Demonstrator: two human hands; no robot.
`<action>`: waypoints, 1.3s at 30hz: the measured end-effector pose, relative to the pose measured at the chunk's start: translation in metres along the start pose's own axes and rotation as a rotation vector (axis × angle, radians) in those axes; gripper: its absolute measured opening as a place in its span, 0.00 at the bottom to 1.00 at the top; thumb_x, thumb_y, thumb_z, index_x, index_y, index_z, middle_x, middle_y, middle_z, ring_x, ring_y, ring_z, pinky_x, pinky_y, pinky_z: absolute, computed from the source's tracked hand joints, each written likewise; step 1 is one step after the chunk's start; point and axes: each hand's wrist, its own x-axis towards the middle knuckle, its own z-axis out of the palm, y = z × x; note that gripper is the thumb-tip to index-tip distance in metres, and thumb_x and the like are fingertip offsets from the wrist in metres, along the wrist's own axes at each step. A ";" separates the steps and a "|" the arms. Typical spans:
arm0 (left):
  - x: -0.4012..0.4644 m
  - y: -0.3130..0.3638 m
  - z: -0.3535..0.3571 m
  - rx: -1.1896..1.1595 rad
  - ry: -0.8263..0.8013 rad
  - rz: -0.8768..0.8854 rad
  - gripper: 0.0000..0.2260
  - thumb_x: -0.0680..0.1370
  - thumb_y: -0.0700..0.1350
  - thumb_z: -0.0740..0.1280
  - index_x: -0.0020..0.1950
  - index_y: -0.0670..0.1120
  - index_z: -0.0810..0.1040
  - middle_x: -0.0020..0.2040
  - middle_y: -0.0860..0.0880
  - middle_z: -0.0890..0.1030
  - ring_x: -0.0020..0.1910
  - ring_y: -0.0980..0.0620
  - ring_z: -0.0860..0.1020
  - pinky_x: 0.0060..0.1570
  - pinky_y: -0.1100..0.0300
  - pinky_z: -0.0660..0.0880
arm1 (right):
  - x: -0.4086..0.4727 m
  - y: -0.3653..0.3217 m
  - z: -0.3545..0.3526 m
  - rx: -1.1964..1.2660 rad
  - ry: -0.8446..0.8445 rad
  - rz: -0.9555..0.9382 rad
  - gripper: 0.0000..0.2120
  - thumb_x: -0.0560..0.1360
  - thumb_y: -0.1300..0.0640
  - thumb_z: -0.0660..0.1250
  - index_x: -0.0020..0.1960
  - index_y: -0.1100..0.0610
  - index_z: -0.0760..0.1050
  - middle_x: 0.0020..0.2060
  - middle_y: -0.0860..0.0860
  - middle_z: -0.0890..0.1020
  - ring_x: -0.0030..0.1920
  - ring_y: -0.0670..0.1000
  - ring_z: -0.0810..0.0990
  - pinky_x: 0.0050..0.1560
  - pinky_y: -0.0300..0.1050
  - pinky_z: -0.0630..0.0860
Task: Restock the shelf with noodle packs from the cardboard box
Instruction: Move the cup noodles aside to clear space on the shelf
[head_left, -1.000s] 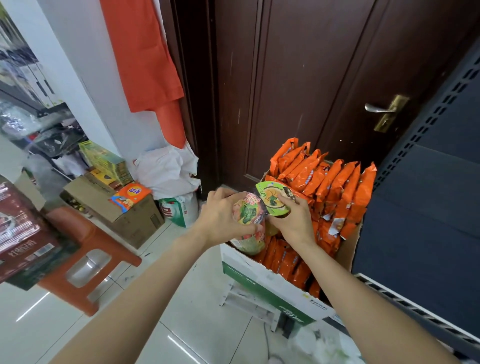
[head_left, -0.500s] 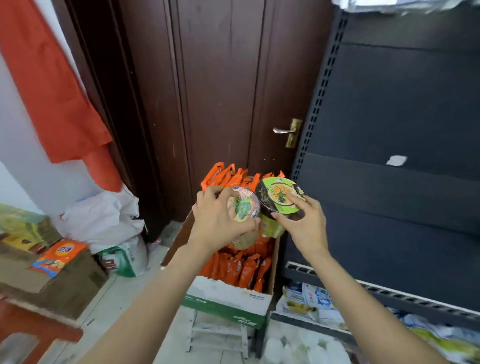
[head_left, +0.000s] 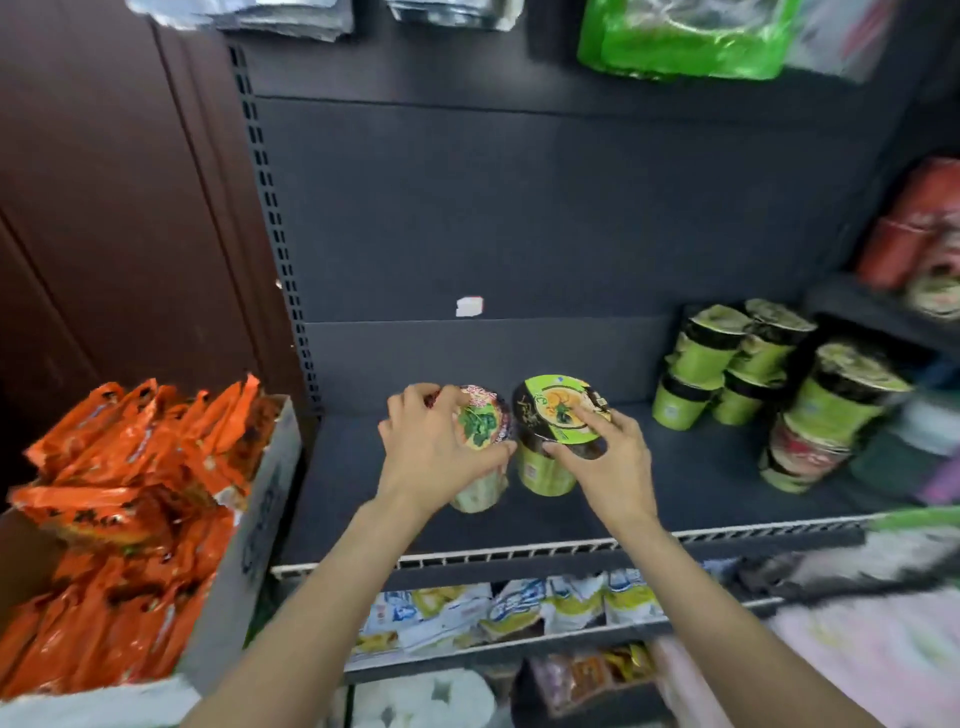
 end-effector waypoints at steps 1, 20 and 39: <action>0.004 0.020 0.017 -0.003 -0.013 0.005 0.30 0.64 0.64 0.70 0.62 0.52 0.73 0.62 0.49 0.68 0.64 0.47 0.62 0.63 0.50 0.61 | 0.010 0.018 -0.017 -0.014 0.000 0.010 0.29 0.69 0.48 0.74 0.68 0.49 0.71 0.65 0.51 0.66 0.67 0.49 0.65 0.65 0.38 0.60; 0.084 0.198 0.194 0.010 -0.177 0.119 0.30 0.66 0.65 0.70 0.64 0.54 0.72 0.66 0.49 0.66 0.66 0.48 0.60 0.65 0.51 0.61 | 0.119 0.222 -0.131 -0.060 -0.057 0.164 0.27 0.72 0.56 0.72 0.69 0.57 0.70 0.65 0.57 0.65 0.56 0.57 0.76 0.47 0.25 0.61; 0.107 0.248 0.215 0.052 -0.176 0.122 0.32 0.66 0.65 0.70 0.66 0.53 0.70 0.66 0.49 0.66 0.66 0.49 0.59 0.64 0.53 0.59 | 0.163 0.270 -0.162 -0.230 -0.332 0.093 0.25 0.70 0.59 0.74 0.64 0.58 0.70 0.64 0.59 0.64 0.63 0.57 0.70 0.58 0.36 0.64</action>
